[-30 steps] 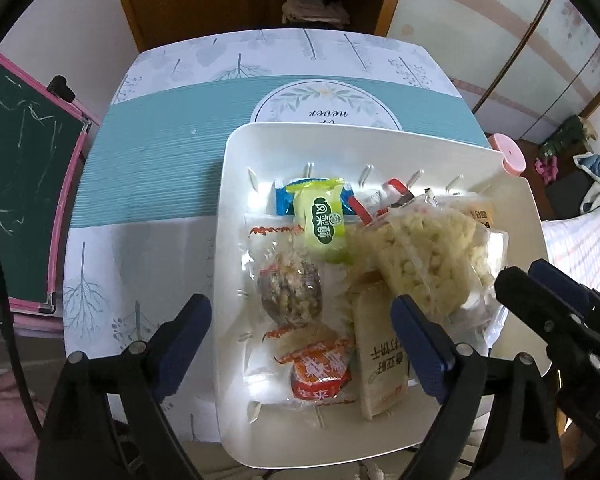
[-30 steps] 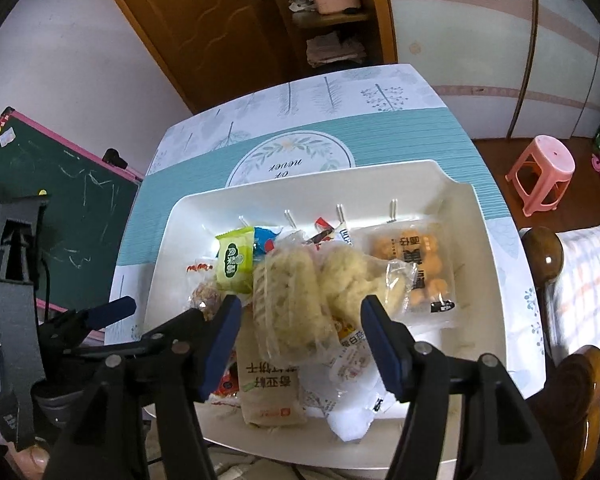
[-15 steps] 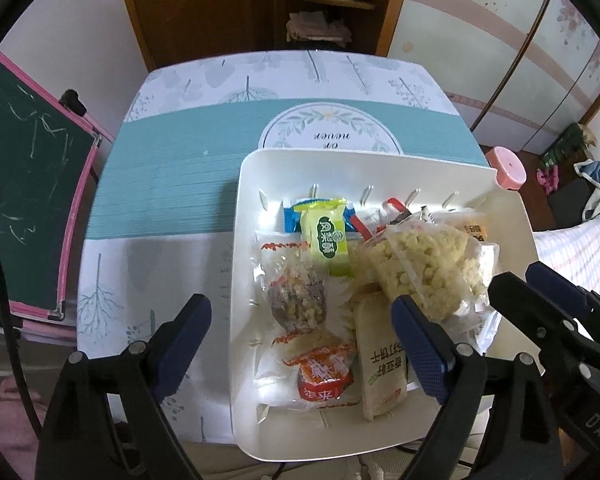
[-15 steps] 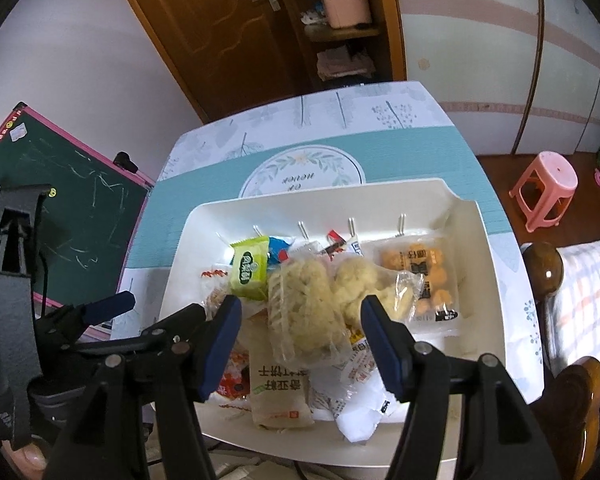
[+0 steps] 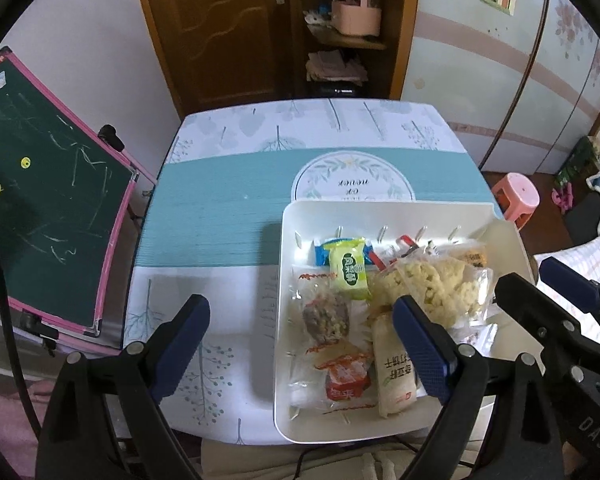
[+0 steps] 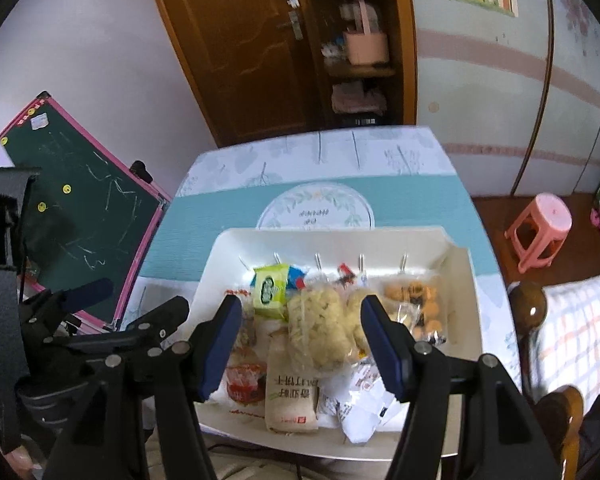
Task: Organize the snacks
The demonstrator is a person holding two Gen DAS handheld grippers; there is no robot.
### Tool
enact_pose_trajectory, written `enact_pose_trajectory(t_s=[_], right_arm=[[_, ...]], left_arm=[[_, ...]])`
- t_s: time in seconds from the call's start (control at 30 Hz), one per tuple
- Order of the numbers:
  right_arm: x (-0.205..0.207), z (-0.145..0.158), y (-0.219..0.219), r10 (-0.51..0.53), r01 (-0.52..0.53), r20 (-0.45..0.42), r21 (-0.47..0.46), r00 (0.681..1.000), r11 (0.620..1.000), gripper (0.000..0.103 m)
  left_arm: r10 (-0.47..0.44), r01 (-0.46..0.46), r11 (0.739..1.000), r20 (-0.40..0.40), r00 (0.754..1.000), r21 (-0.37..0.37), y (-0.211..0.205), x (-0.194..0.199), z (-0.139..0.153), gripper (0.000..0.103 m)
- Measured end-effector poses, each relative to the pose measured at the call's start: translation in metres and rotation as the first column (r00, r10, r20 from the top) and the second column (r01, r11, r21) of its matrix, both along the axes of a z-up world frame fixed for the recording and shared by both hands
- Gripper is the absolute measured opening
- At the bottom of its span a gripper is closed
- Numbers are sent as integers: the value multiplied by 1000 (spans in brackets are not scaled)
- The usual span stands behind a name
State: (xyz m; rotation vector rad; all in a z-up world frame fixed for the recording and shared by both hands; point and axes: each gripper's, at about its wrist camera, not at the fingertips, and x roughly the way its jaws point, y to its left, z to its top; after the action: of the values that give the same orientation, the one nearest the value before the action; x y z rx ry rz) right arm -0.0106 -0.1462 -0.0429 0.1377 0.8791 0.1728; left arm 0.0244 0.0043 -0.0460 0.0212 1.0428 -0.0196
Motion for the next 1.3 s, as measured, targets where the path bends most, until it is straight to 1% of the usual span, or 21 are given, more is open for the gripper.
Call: enact_pose_trajectory(t_s=[0.17, 0.27, 0.3, 0.4, 0.47, 0.53, 0.77, 0.93, 1.07, 1.3], right_arm=[[-11, 24, 0, -9, 11, 83, -26, 997, 1000, 63], [-15, 35, -4, -20, 20, 104, 0, 994, 1000, 63], [-19, 39, -4, -30, 33, 129, -18, 991, 999, 63], [-23, 45, -2, -33, 40, 161, -41, 986, 998, 64], [-24, 46, -1, -24, 29, 159, -33, 987, 999, 65], [-24, 44, -1, -21, 26, 148, -27, 989, 999, 65], [-28, 44, -7, -48, 51, 158, -20, 986, 998, 65], [-27, 42, -6, -45, 48, 147, -20, 988, 999, 65], [-27, 39, -5, -40, 44, 133, -28, 990, 999, 65], [-27, 36, -5, -37, 41, 125, -23, 991, 999, 65]], left_arm=[[-2, 4, 999, 44, 999, -32, 4, -8, 23, 92], [-6, 7, 1000, 94, 996, -10, 0, -16, 35, 92], [-10, 10, 1000, 106, 994, -1, -2, -18, 38, 92], [-43, 43, 999, 122, 992, 2, -10, -24, 43, 92], [-61, 58, 998, 126, 990, 24, -16, -27, 44, 92], [-59, 55, 998, 127, 990, 29, -17, -28, 44, 92], [5, -3, 1000, 124, 992, -12, -4, -30, 43, 92], [17, -15, 1000, 117, 993, -16, 0, -32, 41, 92], [36, -33, 999, 133, 990, -25, 3, -33, 43, 92], [37, -34, 999, 127, 991, -25, 4, -33, 42, 92]])
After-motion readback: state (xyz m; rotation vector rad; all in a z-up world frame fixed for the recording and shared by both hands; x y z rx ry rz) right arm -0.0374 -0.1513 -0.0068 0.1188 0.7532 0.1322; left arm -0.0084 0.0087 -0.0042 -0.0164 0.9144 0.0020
